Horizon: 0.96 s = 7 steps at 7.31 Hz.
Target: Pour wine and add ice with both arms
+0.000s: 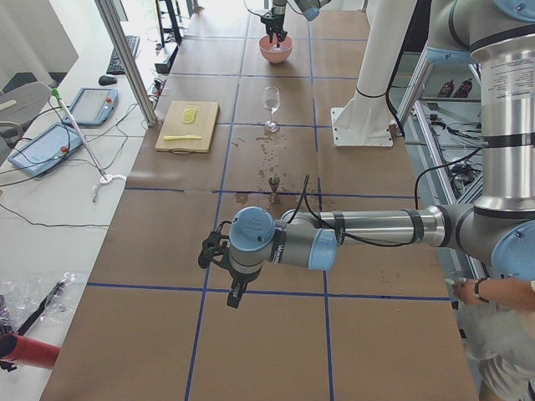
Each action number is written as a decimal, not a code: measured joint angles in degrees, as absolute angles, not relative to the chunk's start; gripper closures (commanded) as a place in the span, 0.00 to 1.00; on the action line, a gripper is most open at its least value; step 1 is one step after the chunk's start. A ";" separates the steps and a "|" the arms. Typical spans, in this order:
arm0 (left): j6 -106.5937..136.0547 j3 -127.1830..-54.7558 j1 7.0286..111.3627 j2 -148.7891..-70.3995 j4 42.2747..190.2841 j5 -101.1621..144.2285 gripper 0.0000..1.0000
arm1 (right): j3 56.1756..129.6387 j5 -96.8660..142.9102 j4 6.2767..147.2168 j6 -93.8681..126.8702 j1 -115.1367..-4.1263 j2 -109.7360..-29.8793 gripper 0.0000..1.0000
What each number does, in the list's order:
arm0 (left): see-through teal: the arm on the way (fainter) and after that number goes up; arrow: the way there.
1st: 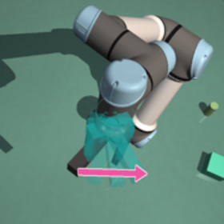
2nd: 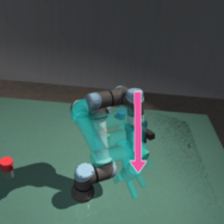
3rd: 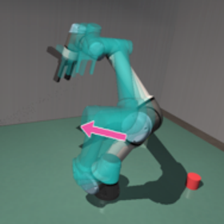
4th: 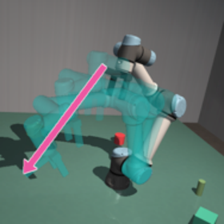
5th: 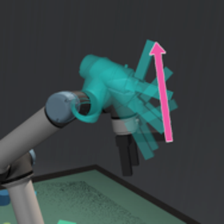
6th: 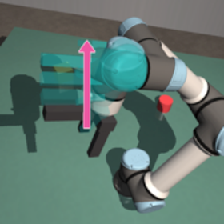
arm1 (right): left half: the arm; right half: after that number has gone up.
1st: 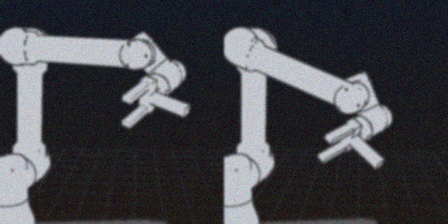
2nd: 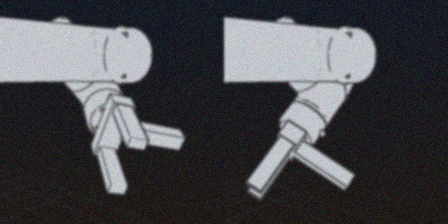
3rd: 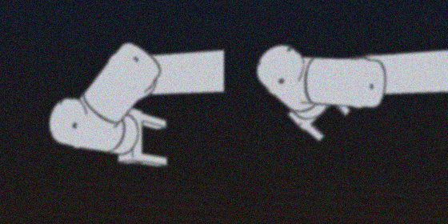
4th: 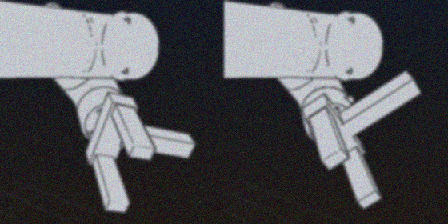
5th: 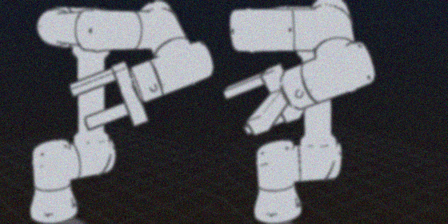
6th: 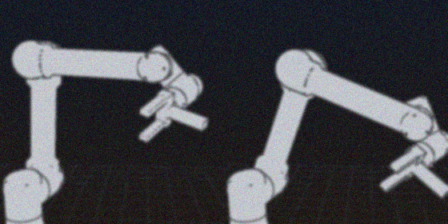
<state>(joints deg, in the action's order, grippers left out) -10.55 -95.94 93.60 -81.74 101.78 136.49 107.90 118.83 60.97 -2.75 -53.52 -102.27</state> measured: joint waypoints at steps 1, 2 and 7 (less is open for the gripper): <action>-10.55 -95.91 93.60 -81.74 101.78 136.51 0.00 | 107.92 118.80 61.08 -2.75 -53.52 -102.29 0.43; -10.55 -95.87 93.60 -81.74 101.78 136.53 0.00 | 107.95 118.81 61.27 -2.68 -53.48 -102.23 0.43; -10.55 -95.73 93.60 -81.74 101.78 136.50 0.00 | 107.95 118.75 61.62 -1.98 -52.88 -101.86 0.45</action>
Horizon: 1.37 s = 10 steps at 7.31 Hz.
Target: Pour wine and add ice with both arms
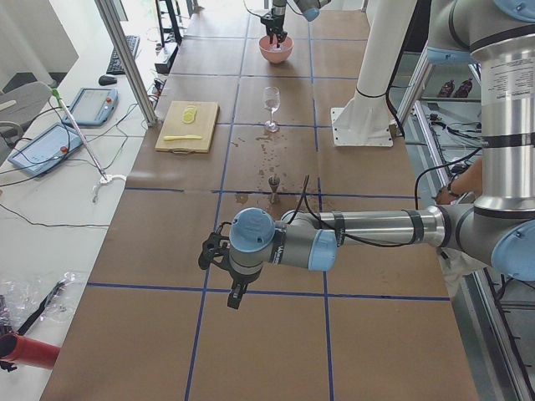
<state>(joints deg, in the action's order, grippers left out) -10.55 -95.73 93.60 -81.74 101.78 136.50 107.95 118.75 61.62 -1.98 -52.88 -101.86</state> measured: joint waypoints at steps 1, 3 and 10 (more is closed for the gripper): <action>-10.55 -95.69 93.60 -81.74 101.78 136.49 0.00 | 107.83 118.75 61.66 -1.95 -52.68 -101.86 0.47; -10.55 -95.68 93.60 -81.69 101.78 136.49 0.00 | 107.70 118.74 61.69 -1.93 -52.42 -101.86 0.95; -10.59 -95.87 93.60 -81.48 101.78 136.42 0.00 | 116.15 120.69 73.90 -0.93 -54.98 -98.73 1.00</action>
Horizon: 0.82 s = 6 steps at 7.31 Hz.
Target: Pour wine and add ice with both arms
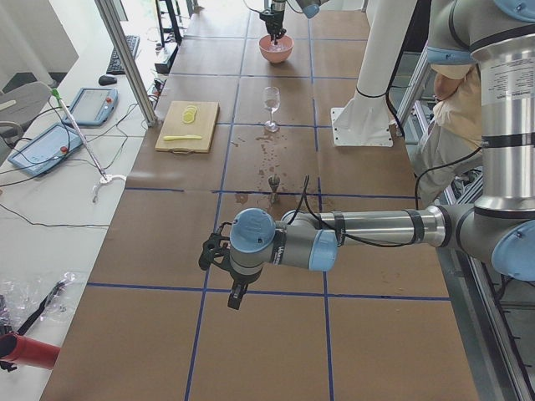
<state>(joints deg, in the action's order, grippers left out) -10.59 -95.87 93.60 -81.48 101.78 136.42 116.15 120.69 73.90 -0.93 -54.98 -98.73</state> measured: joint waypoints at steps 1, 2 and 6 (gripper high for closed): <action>-10.66 -95.96 93.60 -81.31 101.78 136.41 0.00 | 119.66 120.97 83.53 1.59 -55.42 -93.77 1.00; -10.70 -95.96 93.60 -81.29 101.78 136.41 0.00 | 121.70 121.11 91.86 6.39 -55.52 -87.13 1.00; -10.72 -96.37 93.60 -81.55 101.83 136.42 0.00 | 121.45 120.40 101.36 38.07 -46.96 -65.07 1.00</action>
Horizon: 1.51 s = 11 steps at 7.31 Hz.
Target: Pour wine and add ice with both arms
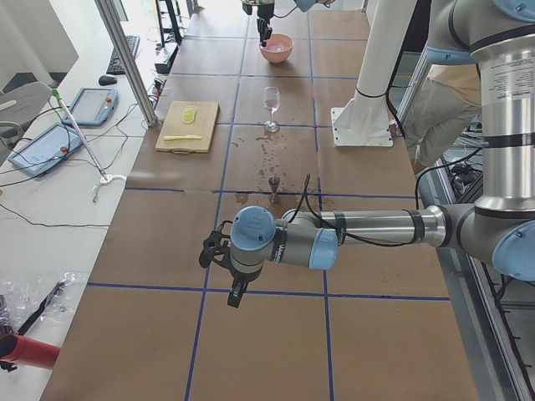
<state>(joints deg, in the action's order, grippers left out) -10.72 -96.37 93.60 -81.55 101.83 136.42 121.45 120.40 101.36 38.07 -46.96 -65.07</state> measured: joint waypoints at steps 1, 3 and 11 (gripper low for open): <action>-10.72 -96.43 93.60 -81.63 101.85 136.46 0.00 | 120.51 118.76 101.52 45.55 -43.62 -60.71 1.00; -10.72 -96.48 93.60 -81.84 101.86 136.49 0.00 | 119.69 110.62 103.39 58.01 -35.71 -54.26 1.00; -10.81 -96.23 93.60 -81.67 101.86 136.43 0.00 | 108.73 92.07 112.90 69.63 -23.70 -38.93 1.00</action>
